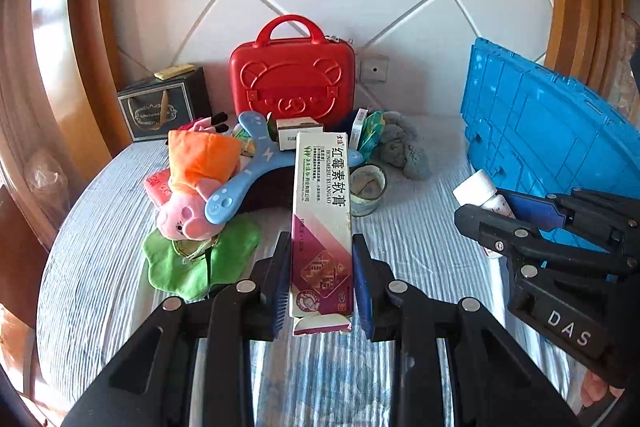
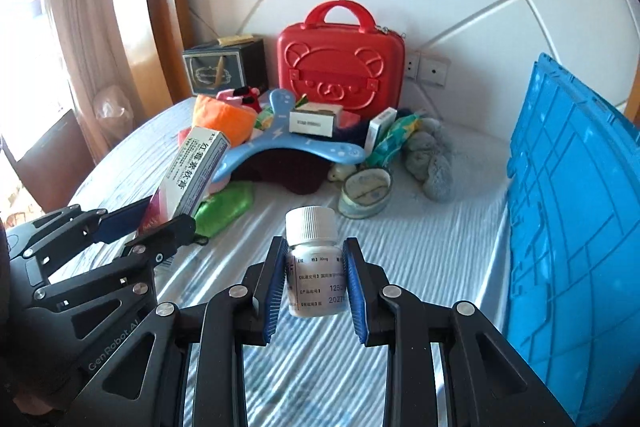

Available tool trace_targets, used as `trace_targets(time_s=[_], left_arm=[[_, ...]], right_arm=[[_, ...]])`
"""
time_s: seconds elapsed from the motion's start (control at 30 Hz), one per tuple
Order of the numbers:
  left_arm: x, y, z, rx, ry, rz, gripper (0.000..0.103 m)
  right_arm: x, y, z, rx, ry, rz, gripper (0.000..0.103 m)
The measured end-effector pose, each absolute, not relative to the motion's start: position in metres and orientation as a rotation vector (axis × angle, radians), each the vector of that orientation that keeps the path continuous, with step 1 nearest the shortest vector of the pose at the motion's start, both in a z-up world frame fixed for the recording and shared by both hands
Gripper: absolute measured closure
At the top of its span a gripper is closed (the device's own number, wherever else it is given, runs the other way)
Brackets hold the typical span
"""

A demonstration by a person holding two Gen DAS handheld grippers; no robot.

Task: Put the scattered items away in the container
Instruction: 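Lift the pill bottle and ointment box and carry both over the blue box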

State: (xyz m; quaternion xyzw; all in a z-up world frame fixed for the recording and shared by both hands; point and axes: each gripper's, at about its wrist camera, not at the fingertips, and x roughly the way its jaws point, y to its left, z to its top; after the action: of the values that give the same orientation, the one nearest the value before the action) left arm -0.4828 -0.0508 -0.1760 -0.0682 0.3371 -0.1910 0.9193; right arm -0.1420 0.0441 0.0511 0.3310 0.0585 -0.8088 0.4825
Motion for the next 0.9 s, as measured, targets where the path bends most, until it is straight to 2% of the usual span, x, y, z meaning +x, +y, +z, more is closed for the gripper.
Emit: trace_targets(time_s=[0.23,0.47,0.77,0.9], left_arm=[[-0.523,-0.011,-0.131,-0.126,0.592,-0.477,0.076],[-0.55,-0.024,-0.079,-0.094,0.515,-0.543,0.076],[-0.589,-0.117,0.009,-0.082,0.409,-0.684,0.076],[-0.593,-0.197,0.041,-0.08,0.492,-0.82,0.076]], right_arm=[[-0.129,0.075,0.089,0.77,0.113,-2.077,0.075],[-0.132,0.128,0.13,0.701,0.101,-2.203,0.075],[-0.19,0.256,0.14,0.69,0.039,-2.386,0.075],[-0.244,0.322,0.121,0.782,0.066,-2.417,0.075]])
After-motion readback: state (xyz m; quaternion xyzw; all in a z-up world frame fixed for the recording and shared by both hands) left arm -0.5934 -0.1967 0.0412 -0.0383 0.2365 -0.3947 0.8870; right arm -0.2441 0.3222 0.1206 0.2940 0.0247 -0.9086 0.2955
